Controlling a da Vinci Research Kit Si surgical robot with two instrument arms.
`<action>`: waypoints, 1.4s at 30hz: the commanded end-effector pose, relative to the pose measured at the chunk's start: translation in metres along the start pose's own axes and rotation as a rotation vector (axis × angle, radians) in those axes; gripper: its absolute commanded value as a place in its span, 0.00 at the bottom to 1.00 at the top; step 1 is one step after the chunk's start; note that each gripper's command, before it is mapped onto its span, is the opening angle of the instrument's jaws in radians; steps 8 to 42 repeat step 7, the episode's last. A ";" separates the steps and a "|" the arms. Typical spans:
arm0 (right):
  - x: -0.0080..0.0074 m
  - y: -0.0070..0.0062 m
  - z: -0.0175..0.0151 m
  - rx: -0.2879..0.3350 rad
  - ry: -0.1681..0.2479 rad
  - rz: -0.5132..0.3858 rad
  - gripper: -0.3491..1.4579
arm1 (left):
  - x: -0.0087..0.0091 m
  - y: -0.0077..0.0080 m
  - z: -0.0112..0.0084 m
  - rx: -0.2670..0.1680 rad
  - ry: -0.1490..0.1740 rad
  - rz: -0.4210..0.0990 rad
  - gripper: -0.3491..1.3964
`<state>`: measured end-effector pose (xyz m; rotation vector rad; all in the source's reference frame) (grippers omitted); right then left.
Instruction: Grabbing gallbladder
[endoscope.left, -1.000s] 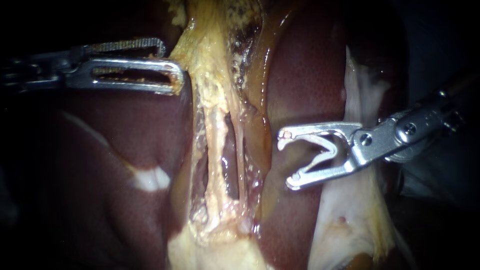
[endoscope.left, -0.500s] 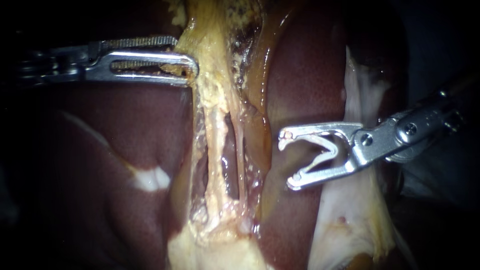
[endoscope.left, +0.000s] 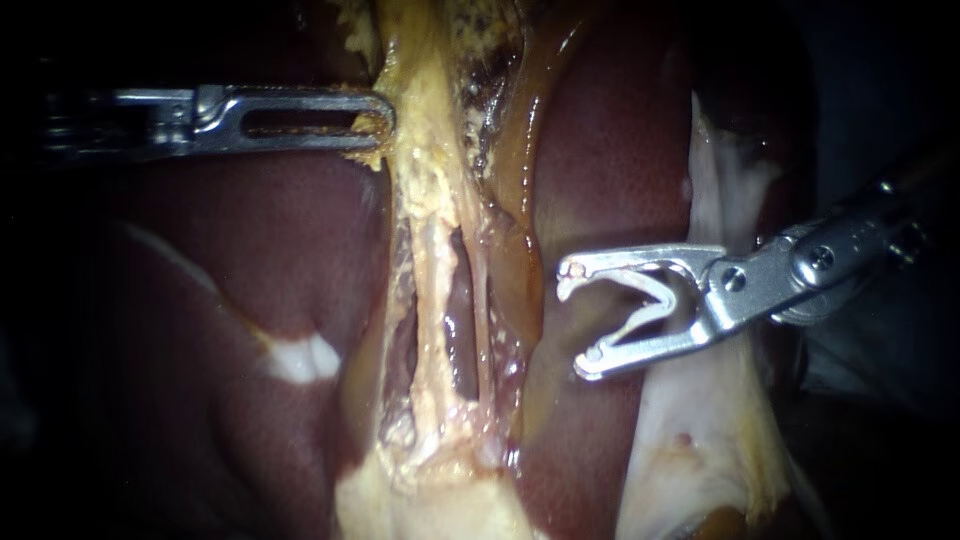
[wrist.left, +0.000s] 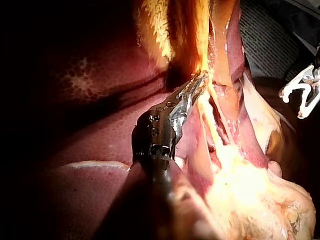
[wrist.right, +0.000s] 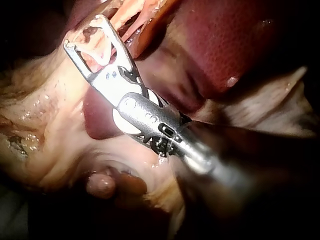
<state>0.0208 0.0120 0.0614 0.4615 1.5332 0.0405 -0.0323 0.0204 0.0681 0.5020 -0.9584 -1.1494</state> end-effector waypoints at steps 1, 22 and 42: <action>0.0000 0.0000 0.0000 0.000 0.000 0.000 0.42 | 0.0000 -0.0001 0.0000 0.000 -0.001 0.000 0.00; 0.0000 0.0000 -0.0001 0.000 0.000 0.000 0.42 | 0.0000 -0.0001 0.0001 0.002 0.001 0.000 0.00; 0.0000 0.0000 -0.0001 0.000 0.000 0.000 0.42 | 0.0000 -0.0001 0.0001 0.002 0.001 0.000 0.00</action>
